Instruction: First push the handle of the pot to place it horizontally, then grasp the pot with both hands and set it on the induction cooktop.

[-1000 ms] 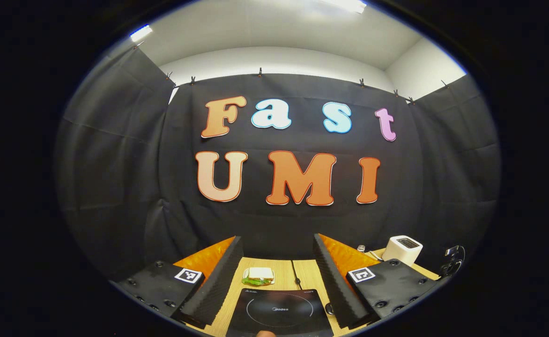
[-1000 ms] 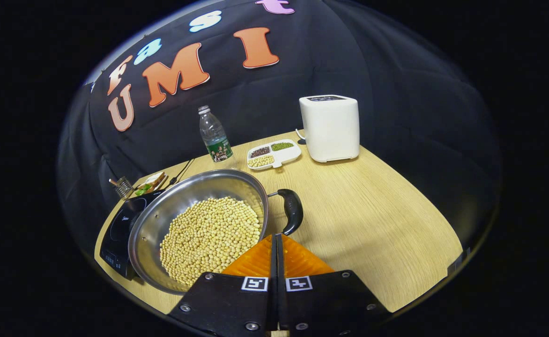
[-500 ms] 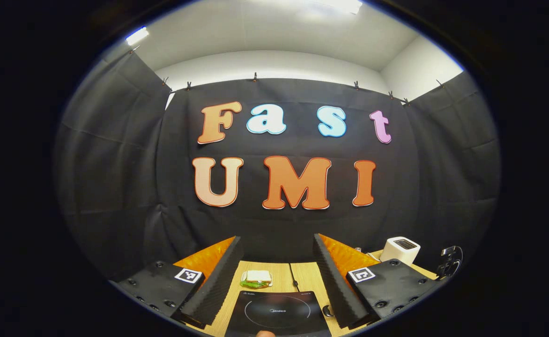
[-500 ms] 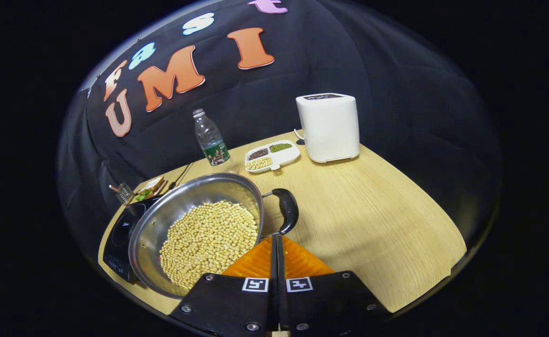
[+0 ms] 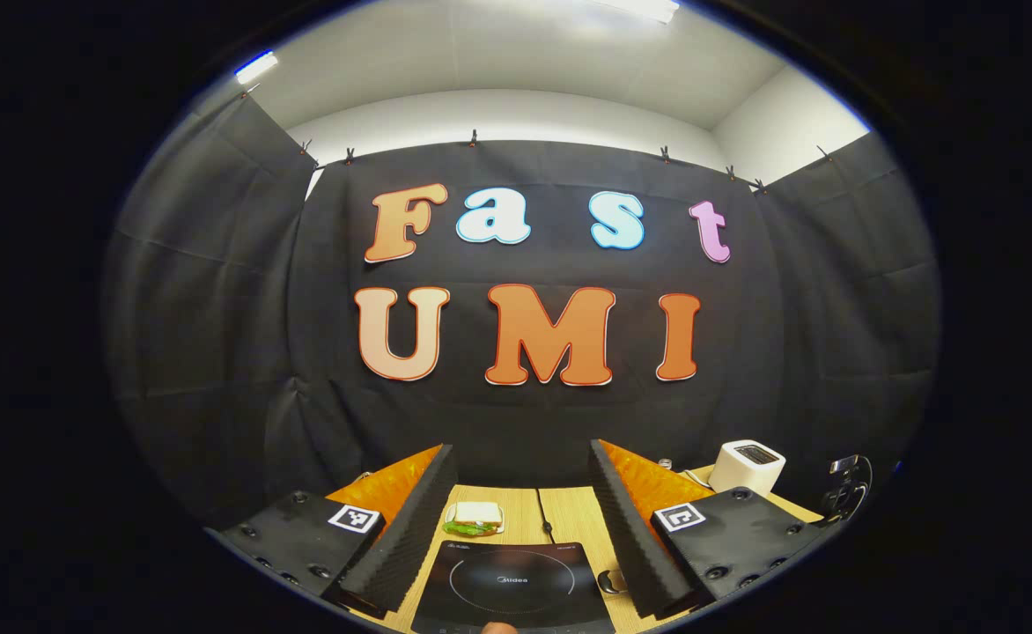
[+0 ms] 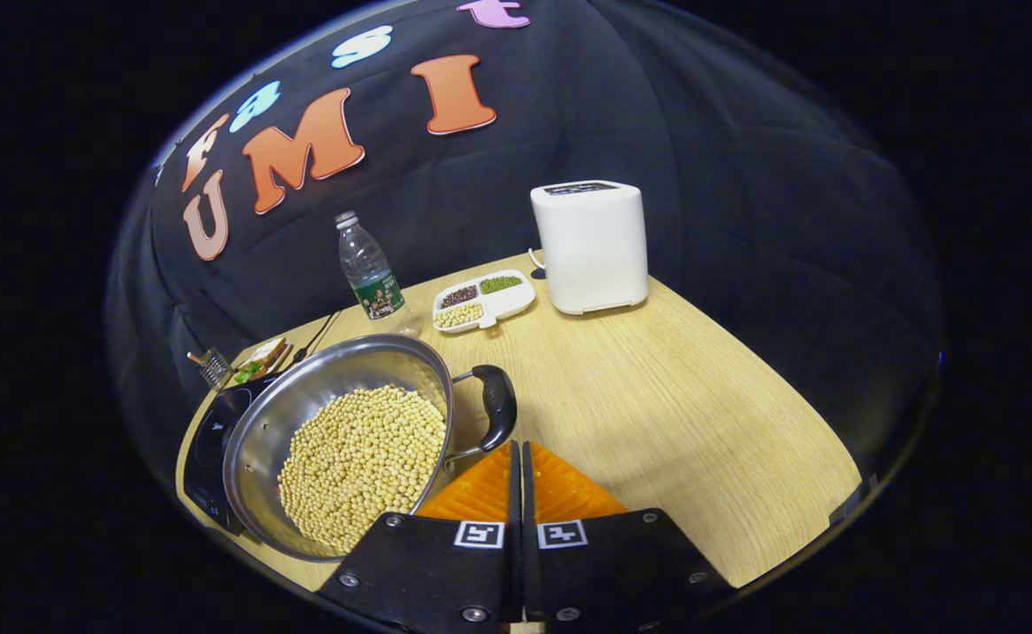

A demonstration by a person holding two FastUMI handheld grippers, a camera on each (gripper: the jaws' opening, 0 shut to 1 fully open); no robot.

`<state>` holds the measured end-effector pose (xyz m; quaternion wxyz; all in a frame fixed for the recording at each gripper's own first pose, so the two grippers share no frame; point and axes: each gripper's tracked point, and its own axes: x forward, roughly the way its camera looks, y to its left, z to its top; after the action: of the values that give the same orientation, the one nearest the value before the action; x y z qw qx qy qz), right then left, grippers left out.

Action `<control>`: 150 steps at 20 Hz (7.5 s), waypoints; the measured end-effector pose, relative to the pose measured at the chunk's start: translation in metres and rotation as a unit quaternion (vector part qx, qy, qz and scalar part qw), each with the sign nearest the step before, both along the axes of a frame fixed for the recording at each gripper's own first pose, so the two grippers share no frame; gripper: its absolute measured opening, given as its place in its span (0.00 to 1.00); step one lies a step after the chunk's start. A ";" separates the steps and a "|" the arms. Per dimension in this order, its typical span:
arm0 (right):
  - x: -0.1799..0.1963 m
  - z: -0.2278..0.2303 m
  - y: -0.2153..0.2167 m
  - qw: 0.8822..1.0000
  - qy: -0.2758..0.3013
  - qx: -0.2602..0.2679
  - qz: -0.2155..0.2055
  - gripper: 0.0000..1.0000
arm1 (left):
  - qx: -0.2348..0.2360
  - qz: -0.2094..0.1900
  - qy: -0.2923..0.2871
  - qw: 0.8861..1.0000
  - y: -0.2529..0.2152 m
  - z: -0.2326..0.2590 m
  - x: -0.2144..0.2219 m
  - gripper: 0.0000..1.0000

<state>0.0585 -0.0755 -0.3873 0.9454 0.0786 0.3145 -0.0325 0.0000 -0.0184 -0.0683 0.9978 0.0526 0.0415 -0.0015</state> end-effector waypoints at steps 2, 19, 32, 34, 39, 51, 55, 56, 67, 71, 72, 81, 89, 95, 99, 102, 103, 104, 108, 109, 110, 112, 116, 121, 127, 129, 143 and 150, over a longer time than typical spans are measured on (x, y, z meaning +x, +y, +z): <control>0.000 -0.001 0.001 1.000 0.002 0.003 0.000 0.00 | 0.000 -0.001 0.002 1.000 -0.001 -0.001 0.000 0.98; 0.003 0.057 -0.023 0.997 -0.074 -0.012 -0.029 0.11 | 0.005 -0.033 0.101 0.994 -0.068 -0.148 0.009 0.99; 0.022 0.043 0.016 0.997 -0.063 -0.030 0.031 0.92 | 0.007 -0.065 0.244 0.968 -0.129 -0.333 0.021 0.98; 0.028 0.036 0.018 0.998 -0.054 -0.031 0.032 0.93 | 0.009 -0.061 0.259 0.964 -0.130 -0.347 0.023 0.99; 0.038 0.016 0.017 0.999 -0.027 -0.037 0.030 0.93 | 0.018 -0.055 0.284 0.957 -0.132 -0.369 0.028 0.99; 0.042 -0.025 0.014 0.998 0.032 -0.047 0.036 0.94 | 0.047 -0.065 0.328 0.941 -0.154 -0.392 0.025 1.00; 0.041 -0.034 0.020 0.998 0.046 -0.029 0.043 0.90 | 0.072 -0.066 0.330 0.939 -0.155 -0.395 0.029 0.99; 0.040 -0.034 0.024 0.998 0.048 -0.018 0.048 0.88 | 0.079 -0.067 0.329 0.939 -0.154 -0.396 0.030 0.98; 0.044 -0.041 0.040 0.992 0.064 0.109 -0.008 0.29 | 0.080 -0.039 0.324 0.942 -0.126 -0.393 0.039 0.22; 0.048 -0.042 0.043 0.993 0.058 0.104 0.000 0.22 | 0.081 -0.047 0.333 0.938 -0.127 -0.389 0.031 0.22; 0.050 -0.042 0.043 0.992 0.058 0.108 0.004 0.22 | 0.069 -0.048 0.333 0.939 -0.125 -0.385 0.028 0.25; 0.067 0.003 0.012 0.991 -0.053 -0.103 0.061 0.80 | 0.041 -0.047 0.295 0.953 -0.102 -0.350 0.031 1.00; 0.074 -0.032 0.019 0.993 0.007 -0.077 0.091 0.88 | 0.008 -0.031 0.373 0.927 -0.101 -0.396 0.022 0.99; 0.076 -0.034 0.026 0.994 0.024 -0.049 0.091 0.68 | 0.091 -0.054 0.398 0.911 -0.119 -0.411 0.023 0.96; 0.071 -0.035 0.027 0.995 0.034 -0.034 0.087 0.60 | 0.147 -0.029 0.413 0.898 -0.111 -0.415 0.027 0.81; 0.070 -0.035 0.027 0.996 0.039 -0.023 0.078 0.57 | 0.136 -0.011 0.429 0.893 -0.110 -0.415 0.029 0.68; 0.069 -0.034 0.027 0.996 0.039 -0.022 0.075 0.56 | 0.127 -0.008 0.430 0.894 -0.110 -0.414 0.028 0.70; 0.069 -0.033 0.027 0.997 0.039 -0.018 0.070 0.56 | 0.113 -0.004 0.423 0.899 -0.109 -0.412 0.030 0.61; 0.067 -0.018 0.023 0.998 0.025 -0.005 0.058 0.56 | 0.060 0.005 0.432 0.900 -0.110 -0.406 0.027 0.58; 0.065 -0.014 0.022 0.998 0.024 0.000 0.054 0.56 | 0.050 0.007 0.431 0.901 -0.110 -0.405 0.027 0.57; 0.061 -0.009 0.022 0.998 0.024 0.006 0.052 0.56 | 0.045 0.007 0.434 0.900 -0.109 -0.402 0.026 0.50; 0.063 -0.007 0.025 0.998 0.022 0.007 0.051 0.56 | 0.046 0.005 0.429 0.902 -0.108 -0.396 0.027 0.53; 0.061 0.008 0.037 0.998 0.019 0.017 0.051 0.51 | 0.046 0.005 0.425 0.904 -0.101 -0.375 0.027 0.53; 0.064 0.035 0.066 0.998 0.006 0.018 0.062 0.56 | 0.043 0.013 0.417 0.908 -0.076 -0.339 0.032 0.53; 0.068 0.062 0.113 0.997 -0.002 0.029 0.077 0.55 | 0.048 0.029 0.406 0.912 -0.035 -0.293 0.038 0.53; 0.069 0.070 0.128 0.996 -0.005 0.030 0.083 0.55 | 0.046 0.035 0.404 0.913 -0.021 -0.280 0.039 0.53; 0.068 0.076 0.238 0.992 0.000 0.033 0.123 0.55 | 0.031 0.079 0.412 0.907 0.089 -0.248 0.029 0.53; 0.066 0.055 0.295 0.988 0.015 0.042 0.146 0.56 | 0.028 0.107 0.421 0.900 0.145 -0.249 0.022 0.50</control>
<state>0.1246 0.2195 -0.3325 0.9310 0.0714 0.3380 0.1179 0.0218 0.1269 -0.3175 0.8793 0.0701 0.4635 0.0845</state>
